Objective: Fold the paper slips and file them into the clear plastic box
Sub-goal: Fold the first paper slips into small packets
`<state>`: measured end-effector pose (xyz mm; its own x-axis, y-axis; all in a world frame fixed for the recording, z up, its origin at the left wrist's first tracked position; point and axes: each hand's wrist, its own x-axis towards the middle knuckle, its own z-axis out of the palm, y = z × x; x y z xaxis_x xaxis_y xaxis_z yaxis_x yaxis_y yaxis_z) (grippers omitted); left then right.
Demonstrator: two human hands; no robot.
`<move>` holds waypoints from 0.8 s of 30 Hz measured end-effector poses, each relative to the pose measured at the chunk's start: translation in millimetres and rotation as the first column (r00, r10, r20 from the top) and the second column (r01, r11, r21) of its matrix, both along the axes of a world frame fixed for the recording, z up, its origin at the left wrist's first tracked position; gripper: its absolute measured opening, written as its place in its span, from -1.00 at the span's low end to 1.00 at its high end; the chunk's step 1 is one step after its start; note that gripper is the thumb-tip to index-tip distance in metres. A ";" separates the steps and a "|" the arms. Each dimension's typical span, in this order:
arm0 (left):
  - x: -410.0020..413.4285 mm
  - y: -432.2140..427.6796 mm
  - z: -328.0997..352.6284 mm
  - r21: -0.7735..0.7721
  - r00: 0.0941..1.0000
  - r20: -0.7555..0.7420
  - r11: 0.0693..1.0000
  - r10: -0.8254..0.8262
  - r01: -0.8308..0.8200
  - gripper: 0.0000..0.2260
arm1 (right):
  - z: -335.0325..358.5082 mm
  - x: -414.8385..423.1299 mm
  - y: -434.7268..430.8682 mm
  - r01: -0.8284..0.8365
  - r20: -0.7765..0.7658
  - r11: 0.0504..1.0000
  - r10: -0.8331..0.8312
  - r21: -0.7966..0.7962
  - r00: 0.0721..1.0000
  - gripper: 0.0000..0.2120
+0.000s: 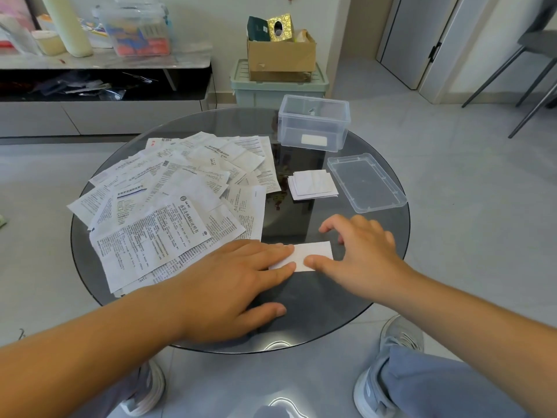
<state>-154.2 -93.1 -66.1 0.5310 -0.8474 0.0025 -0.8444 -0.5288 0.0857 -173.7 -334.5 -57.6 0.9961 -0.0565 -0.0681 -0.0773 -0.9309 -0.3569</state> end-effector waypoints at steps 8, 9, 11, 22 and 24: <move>-0.5 1.1 -0.2 0.018 0.999 0.033 1.000 -0.001 0.000 -0.44 | -2.0 0.7 -10.6 -0.035 0.017 0.999 0.035 -0.006 0.999 -0.54; -0.3 1.8 0.6 0.025 0.998 0.056 1.000 -0.004 0.002 -0.45 | -1.7 0.6 -13.8 -0.050 0.015 0.999 0.050 -0.001 0.999 -0.55; 0.9 4.8 2.5 0.027 0.997 0.079 1.000 -0.007 0.005 -0.49 | -1.4 0.2 -20.5 -0.075 0.007 0.997 0.075 0.013 0.997 -0.54; 12.9 20.0 10.9 -0.023 0.986 0.136 0.994 -0.099 0.103 -0.68 | -0.9 0.4 -27.3 -0.136 -0.008 0.991 0.136 -0.010 0.991 -0.49; 14.7 19.8 10.5 -0.042 0.990 0.105 0.994 -0.094 0.099 -0.69 | -0.7 0.6 -27.4 -0.135 -0.014 0.991 0.135 -0.005 0.991 -0.49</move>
